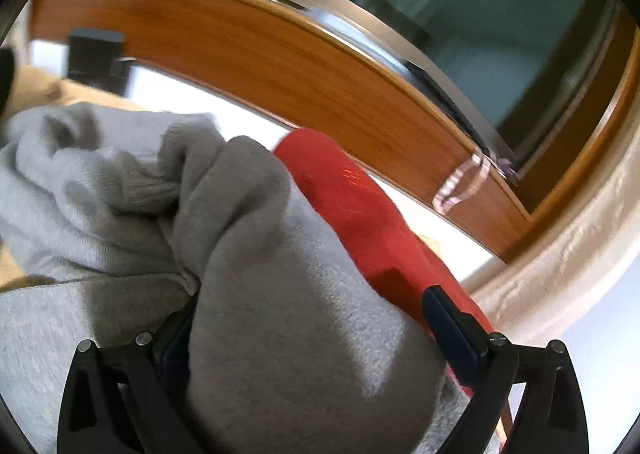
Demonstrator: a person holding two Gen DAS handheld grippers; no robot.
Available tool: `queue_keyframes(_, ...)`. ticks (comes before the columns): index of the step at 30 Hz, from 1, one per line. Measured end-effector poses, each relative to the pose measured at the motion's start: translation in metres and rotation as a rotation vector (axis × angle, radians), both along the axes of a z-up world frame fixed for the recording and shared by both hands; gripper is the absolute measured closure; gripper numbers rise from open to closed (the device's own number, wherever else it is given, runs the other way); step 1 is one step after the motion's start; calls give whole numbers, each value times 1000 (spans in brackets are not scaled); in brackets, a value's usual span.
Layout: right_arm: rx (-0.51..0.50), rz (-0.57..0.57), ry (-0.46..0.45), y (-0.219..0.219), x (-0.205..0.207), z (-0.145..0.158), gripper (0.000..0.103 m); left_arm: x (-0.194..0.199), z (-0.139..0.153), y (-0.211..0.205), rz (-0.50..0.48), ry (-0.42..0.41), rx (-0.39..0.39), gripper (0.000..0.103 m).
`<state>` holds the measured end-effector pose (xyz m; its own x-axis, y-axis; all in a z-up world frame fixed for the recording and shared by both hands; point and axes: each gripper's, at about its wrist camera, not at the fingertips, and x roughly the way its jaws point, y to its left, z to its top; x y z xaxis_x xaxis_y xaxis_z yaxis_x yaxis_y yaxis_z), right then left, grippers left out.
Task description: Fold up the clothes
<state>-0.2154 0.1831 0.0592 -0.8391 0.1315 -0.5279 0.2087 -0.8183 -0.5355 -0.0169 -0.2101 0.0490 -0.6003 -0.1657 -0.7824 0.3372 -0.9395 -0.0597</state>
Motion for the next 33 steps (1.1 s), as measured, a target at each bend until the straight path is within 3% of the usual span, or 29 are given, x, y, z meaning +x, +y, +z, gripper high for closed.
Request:
queue_keyframes(4, -52, -49, -10, 21, -5, 2, 3, 5, 0, -12, 9, 31, 60, 21)
queue_keyframes(8, -3, -48, 20, 14, 1, -2, 3, 3, -1, -8, 3, 18, 38, 20)
queue_keyframes(10, 71, 15, 54, 0, 14, -6, 3, 2, 0, -7, -2, 17, 38, 20)
queue_keyframes(12, 73, 86, 59, -3, 32, -4, 3, 5, 1, -8, -4, 20, 52, 20)
queue_keyframes(18, -181, 310, 60, 27, 140, 31, 3, 29, 9, -16, -21, 22, 167, 20)
queue_keyframes(21, -363, 411, -52, 47, 181, 40, 3, 53, 15, -16, -42, 22, 198, 20)
queue_keyframes(25, -587, 544, -296, 65, 223, 32, 3, 86, 17, -9, -78, 15, 225, 20)
queue_keyframes(31, -718, 630, -440, 69, 272, 18, 4, 128, 13, 11, -146, 0, 244, 20)
queue_keyframes(33, -717, 645, -474, 67, 287, 15, 12, 139, 11, 15, -165, 5, 271, 20)
